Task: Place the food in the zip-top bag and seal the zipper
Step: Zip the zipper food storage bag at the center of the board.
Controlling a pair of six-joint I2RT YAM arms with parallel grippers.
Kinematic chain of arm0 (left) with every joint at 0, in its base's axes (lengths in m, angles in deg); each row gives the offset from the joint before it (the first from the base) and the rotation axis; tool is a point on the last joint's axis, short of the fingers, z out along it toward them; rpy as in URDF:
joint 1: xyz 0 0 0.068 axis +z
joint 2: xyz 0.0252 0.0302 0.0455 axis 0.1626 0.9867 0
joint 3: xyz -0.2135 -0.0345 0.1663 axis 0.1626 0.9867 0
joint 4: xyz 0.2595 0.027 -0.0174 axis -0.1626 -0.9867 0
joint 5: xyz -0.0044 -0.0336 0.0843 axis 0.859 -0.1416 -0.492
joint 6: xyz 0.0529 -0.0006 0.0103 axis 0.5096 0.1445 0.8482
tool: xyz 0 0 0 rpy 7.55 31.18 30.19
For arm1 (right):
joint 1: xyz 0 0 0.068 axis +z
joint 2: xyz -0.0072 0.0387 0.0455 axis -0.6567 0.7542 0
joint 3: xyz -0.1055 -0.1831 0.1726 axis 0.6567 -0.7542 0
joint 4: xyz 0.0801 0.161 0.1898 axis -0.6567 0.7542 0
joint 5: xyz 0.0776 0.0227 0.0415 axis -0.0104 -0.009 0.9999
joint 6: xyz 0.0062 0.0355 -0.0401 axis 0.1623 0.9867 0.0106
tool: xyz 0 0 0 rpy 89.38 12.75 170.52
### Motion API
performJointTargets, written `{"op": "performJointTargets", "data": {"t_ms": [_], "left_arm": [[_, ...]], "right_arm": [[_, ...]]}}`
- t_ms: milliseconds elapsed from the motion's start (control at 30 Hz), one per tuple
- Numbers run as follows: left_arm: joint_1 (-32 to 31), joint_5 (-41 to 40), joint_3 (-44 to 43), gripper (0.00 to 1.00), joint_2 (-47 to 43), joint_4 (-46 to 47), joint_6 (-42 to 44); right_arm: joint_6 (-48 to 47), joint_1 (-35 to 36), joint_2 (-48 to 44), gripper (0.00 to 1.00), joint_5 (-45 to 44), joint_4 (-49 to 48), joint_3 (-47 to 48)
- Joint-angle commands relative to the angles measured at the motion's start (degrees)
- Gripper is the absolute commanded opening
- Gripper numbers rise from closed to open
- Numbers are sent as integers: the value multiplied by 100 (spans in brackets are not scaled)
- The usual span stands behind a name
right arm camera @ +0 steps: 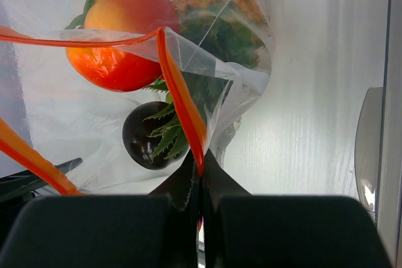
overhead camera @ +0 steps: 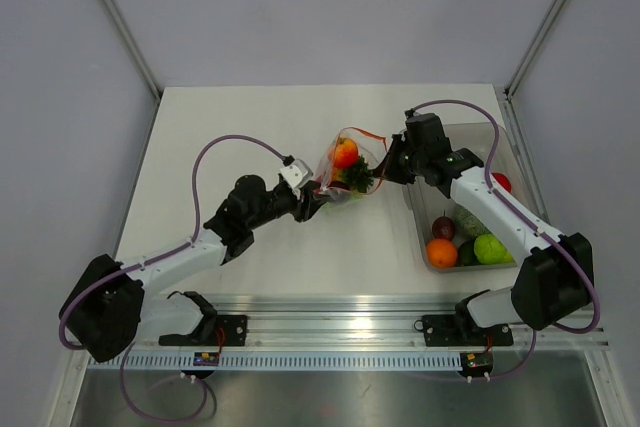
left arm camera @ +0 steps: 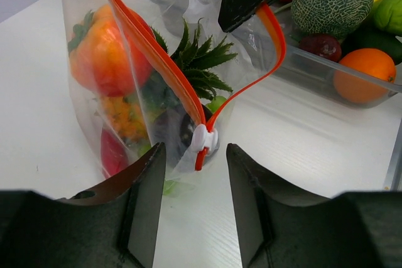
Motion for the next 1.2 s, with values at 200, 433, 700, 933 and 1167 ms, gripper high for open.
{"op": "performJointTargets", "data": {"t_ms": [200, 433, 700, 933, 1167], "left_arm": [[-54, 118, -275, 41, 75, 247, -29], [-54, 128, -284, 19, 127, 255, -90], [-54, -4, -249, 0, -30, 343, -108], [-28, -154, -152, 0, -627, 309, 181], [735, 2012, -397, 0, -621, 45, 182]], "right_arm": [[-24, -39, -106, 0, 98, -132, 111], [2, -39, -123, 0, 107, -131, 93], [-24, -30, -167, 0, 133, -105, 67], [-988, -39, -246, 53, 397, 508, 346], [-2317, -4, -958, 69, 1202, 652, 840]]}}
